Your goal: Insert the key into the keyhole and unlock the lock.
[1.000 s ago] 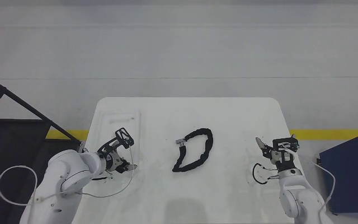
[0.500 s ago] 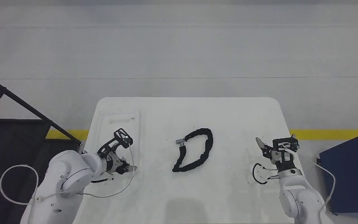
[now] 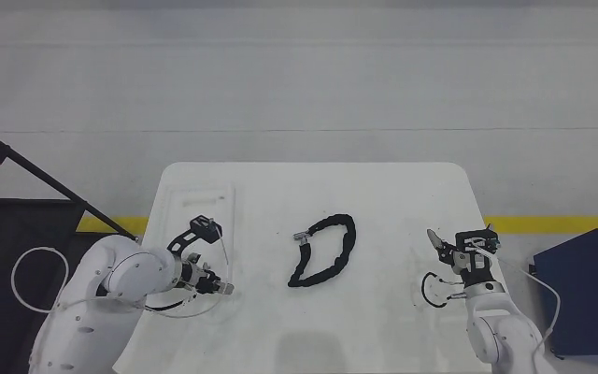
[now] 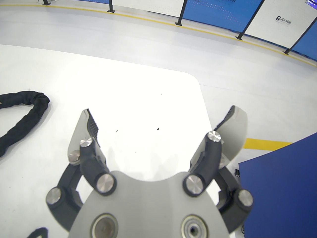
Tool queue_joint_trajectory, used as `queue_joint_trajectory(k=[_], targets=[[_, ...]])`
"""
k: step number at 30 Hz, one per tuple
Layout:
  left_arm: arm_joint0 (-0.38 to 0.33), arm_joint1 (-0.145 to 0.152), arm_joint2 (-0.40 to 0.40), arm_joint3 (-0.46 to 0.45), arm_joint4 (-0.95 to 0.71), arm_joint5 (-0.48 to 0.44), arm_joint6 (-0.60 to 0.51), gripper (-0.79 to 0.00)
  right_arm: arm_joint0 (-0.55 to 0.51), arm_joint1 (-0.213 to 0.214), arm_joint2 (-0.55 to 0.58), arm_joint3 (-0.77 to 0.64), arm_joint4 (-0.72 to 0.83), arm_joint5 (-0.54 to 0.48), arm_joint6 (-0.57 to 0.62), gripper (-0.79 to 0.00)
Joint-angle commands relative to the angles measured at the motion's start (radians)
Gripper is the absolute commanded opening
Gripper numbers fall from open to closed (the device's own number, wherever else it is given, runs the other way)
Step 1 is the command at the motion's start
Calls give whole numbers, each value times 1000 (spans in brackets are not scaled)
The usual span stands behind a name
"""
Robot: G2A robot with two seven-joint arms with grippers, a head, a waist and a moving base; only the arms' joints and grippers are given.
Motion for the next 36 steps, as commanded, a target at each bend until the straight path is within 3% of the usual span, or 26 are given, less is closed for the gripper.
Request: queue_joint_trajectory(k=[1,8,18,23,25,28,31,33,36], targets=[[-21,12,18,26,-20,32,0,0,0,0,0,0,0,0,0,0],[-92,50,80,113,-66,86,0,0,0,0,0,0,0,0,0,0],[-136,92,120,154,-116,119,0,0,0,0,0,0,0,0,0,0],[-142,101,132,170,-123,125,0,-117,0,0,0,0,0,0,0,0],[-145,104,139,179,-140,133,0,-114,0,0,0,0,0,0,0,0],[-155,108,148,189,-133,129,0,-209,0,0,0,0,0,0,0,0],[-168,109,158,203,-140,133,0,-191,0,0,0,0,0,0,0,0],[-177,109,167,211,-138,134,0,-249,0,0,0,0,0,0,0,0],[-190,108,181,225,-133,134,2,-240,0,0,0,0,0,0,0,0]])
